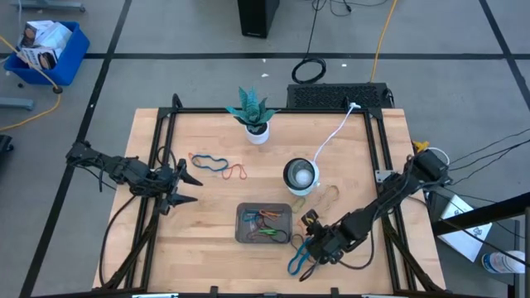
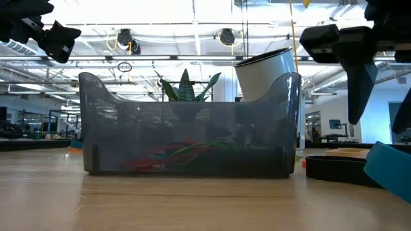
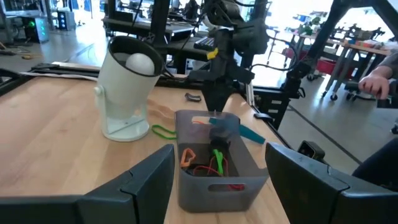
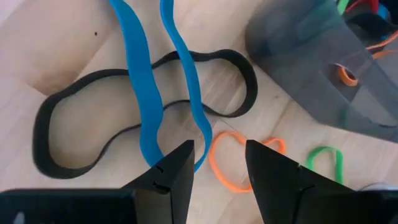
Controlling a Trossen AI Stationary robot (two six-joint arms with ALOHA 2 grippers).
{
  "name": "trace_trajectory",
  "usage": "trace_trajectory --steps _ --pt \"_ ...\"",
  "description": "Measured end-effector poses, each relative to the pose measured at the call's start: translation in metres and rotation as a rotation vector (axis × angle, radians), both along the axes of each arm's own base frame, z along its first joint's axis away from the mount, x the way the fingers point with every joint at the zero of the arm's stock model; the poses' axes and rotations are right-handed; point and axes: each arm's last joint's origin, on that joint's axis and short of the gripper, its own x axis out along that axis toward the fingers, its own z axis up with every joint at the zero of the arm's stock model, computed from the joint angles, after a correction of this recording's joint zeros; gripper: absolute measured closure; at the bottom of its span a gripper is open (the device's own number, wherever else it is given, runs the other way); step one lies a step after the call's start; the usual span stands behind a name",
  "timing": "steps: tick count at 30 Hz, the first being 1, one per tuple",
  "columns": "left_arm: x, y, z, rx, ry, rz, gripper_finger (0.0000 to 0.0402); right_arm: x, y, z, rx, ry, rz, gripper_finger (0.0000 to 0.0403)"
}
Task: Pick and place rubber bands into bin
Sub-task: Put the bottom blue rubber band into the gray bin
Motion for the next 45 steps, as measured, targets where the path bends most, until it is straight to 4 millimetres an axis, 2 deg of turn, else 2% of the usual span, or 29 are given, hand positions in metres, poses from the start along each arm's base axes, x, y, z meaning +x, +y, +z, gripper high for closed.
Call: trace_trajectory --steps 24,36,40,45 --pt "0.0 0.0 -0.002 -0.005 0.023 0.001 0.0144 0.006 0.005 0.0 0.058 -0.059 -0.024 0.0261" --pt "0.0 0.0 -0.003 -0.011 0.033 0.002 0.0144 -0.004 -0.003 -0.027 0.048 -0.081 0.021 0.0262" --pt "0.0 0.0 -0.003 -0.011 0.033 0.002 0.0144 -0.008 -0.006 -0.034 0.045 -0.075 0.024 0.0281" --pt "0.0 0.0 -0.003 -0.012 0.033 0.002 0.0144 -0.007 -0.006 -0.033 0.053 -0.081 0.018 0.0343"
